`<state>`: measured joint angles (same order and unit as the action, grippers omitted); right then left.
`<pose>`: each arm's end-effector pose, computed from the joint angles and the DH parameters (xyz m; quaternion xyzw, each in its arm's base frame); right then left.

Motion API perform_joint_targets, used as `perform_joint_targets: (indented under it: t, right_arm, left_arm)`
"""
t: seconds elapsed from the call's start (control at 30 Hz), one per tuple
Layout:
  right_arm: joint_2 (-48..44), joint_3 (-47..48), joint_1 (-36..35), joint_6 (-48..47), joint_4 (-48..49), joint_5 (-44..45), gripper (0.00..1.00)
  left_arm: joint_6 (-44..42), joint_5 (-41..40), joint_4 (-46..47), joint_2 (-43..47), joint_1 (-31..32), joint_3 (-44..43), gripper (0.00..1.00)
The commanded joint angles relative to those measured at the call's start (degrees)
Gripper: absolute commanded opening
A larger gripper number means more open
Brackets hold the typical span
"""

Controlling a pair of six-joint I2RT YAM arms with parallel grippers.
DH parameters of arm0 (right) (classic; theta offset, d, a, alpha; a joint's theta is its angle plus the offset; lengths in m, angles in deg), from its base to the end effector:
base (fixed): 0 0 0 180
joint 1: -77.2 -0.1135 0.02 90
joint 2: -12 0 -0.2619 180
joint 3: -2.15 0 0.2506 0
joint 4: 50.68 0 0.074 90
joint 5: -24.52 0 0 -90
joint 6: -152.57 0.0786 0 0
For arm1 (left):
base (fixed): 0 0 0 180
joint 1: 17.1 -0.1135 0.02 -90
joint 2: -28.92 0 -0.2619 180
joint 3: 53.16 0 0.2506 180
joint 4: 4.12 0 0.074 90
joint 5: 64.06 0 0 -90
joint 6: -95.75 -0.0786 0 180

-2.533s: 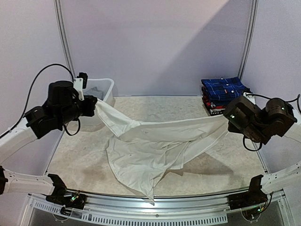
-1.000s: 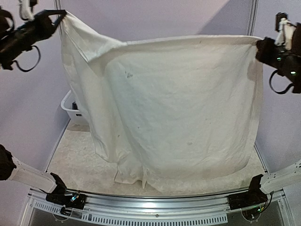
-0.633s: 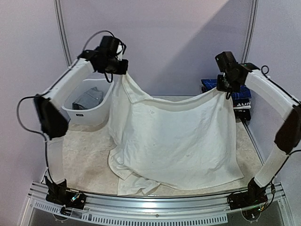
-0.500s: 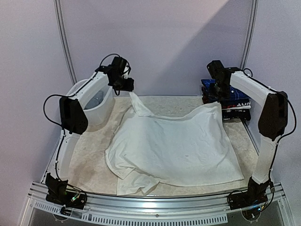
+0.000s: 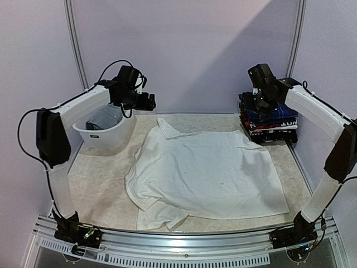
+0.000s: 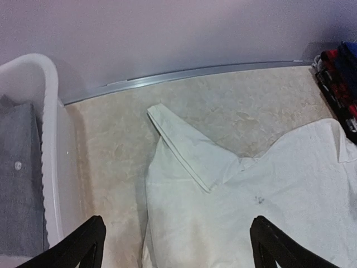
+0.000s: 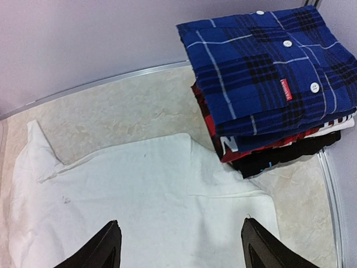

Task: Fold and stack the mixed laundry pile
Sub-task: Flatten out the crumpled T-shirt at the center of the board, then smooth out the flattened T-shirt at the center of the board.

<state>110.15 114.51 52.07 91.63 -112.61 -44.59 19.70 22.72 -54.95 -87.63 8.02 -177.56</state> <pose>0.3734 0.1442 0.3252 0.0968 0.9145 0.0110 0.3928 0.4517 -0.2069 0.2781 0.0781 0.9134 -0.1091 0.3844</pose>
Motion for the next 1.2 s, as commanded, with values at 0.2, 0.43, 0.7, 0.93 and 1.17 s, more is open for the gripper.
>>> perform_joint_targets:
  t: [0.2,0.43,0.7,0.93,1.17]
  right_arm:
    - [-3.9,-20.4,-7.2,-2.1,11.7,-9.2,0.71]
    - [-2.2,-30.6,-11.2,-0.7,18.3,-10.7,0.70]
    - [-0.9,-34.0,-11.9,0.3,21.4,-10.4,0.69]
    - [-0.7,-35.5,-12.3,0.3,22.3,-10.3,0.68]
    - [-1.1,-37.6,-12.3,1.2,21.4,-8.9,0.68]
  left_arm:
    - [5.9,-13.6,11.4,20.6,11.9,41.2,0.78]
    - [12.9,-16.2,14.1,27.6,16.0,60.6,0.78]
    - [18.3,-16.5,17.1,24.6,16.3,68.2,0.76]
    - [20.4,-15.2,20.7,21.5,16.1,70.6,0.54]
    - [20.9,-20.0,19.2,24.0,15.3,71.8,0.05]
